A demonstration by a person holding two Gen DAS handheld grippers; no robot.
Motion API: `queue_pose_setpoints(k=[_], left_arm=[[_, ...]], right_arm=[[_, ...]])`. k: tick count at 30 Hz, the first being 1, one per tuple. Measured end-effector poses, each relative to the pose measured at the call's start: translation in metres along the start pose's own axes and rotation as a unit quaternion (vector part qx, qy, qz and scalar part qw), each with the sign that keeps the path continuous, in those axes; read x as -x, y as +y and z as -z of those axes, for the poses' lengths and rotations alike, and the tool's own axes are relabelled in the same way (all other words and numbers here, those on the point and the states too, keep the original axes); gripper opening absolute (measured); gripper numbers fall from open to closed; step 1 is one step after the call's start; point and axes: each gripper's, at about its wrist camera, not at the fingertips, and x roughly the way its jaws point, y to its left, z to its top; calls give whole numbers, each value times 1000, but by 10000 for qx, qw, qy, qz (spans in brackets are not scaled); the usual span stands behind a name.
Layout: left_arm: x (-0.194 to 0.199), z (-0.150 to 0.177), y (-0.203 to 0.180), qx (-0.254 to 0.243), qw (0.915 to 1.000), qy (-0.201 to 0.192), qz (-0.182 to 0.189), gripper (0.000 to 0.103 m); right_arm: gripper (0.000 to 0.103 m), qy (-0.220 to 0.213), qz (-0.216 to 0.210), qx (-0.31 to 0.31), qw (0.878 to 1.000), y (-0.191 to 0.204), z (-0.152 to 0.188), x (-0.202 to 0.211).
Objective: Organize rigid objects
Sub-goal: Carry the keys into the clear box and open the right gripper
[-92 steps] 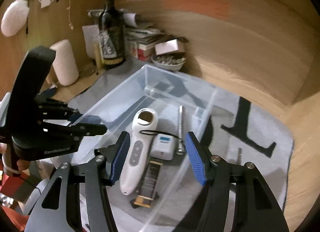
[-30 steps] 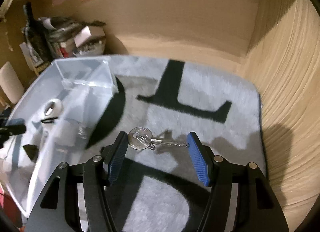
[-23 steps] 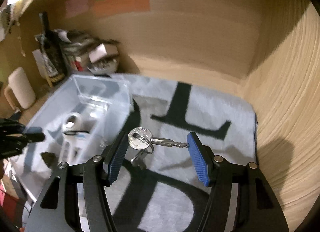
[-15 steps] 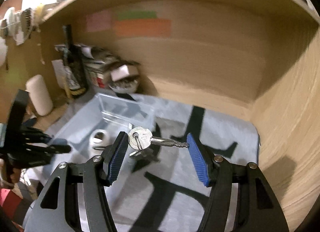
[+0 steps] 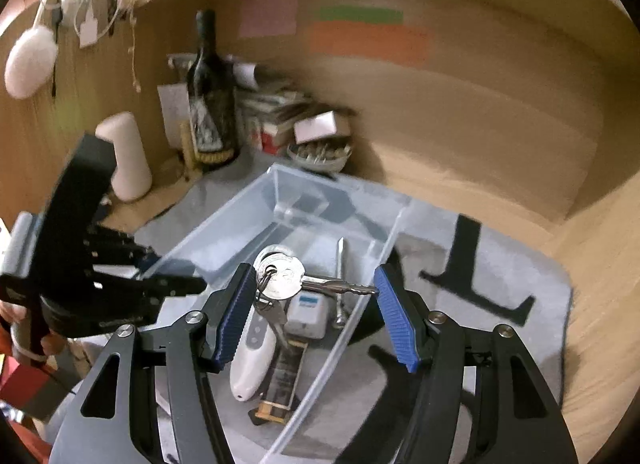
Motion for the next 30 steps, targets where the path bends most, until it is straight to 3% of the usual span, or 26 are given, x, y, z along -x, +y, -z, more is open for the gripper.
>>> queue_pose_setpoints(k=[16,30], left_arm=[[0,1,0,-6,10000,-10,7,18],[0,1,-2,-16,10000,-10,-15,18]], right_arm=[[59,695,-187,328,9969,22,15,-40],[62,380,-82,108,9992,9,9,-17]])
